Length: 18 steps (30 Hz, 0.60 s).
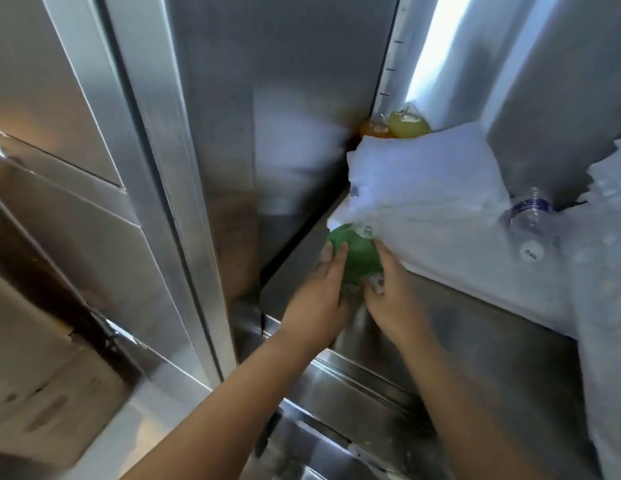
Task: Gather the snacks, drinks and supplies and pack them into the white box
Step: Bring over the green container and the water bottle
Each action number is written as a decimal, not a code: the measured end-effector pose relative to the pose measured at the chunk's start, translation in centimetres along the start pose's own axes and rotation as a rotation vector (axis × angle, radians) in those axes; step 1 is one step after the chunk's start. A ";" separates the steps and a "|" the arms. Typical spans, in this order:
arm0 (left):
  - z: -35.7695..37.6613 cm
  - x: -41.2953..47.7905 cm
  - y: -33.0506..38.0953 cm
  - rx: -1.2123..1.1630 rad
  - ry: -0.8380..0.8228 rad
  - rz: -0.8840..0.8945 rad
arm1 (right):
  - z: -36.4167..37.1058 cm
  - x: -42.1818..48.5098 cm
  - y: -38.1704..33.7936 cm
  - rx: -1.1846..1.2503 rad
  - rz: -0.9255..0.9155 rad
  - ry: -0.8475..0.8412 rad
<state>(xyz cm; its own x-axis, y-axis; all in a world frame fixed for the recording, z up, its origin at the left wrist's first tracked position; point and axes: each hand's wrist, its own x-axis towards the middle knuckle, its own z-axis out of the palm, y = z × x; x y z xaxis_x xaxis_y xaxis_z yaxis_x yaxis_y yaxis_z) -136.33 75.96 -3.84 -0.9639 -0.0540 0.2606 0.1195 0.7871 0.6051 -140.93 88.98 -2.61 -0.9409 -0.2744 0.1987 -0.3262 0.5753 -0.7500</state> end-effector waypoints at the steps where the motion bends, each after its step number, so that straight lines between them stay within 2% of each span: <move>1: 0.2 -0.3 0.6 0.008 0.014 -0.007 | -0.3 -0.3 0.3 0.016 -0.010 -0.002; 5: 1.1 -1.9 2.3 0.036 0.085 0.020 | -2.2 -1.6 1.6 0.101 -0.008 -0.036; 11: 2.1 -5.2 3.5 0.068 0.162 -0.023 | -3.5 -4.3 2.7 0.035 -0.043 -0.081; 15: 2.4 -6.6 3.8 0.103 0.170 -0.065 | -3.9 -5.5 2.9 0.113 -0.029 -0.095; 18: 2.6 -7.1 3.9 0.114 0.127 -0.089 | -4.2 -5.8 3.2 0.025 -0.058 -0.138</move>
<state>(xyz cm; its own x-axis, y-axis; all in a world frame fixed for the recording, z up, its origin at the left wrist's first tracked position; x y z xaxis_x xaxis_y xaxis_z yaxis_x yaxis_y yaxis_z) -129.62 81.03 -5.30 -0.9310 -0.1980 0.3067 0.0001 0.8400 0.5426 -136.91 95.66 -3.55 -0.8984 -0.4109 0.1548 -0.3755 0.5363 -0.7559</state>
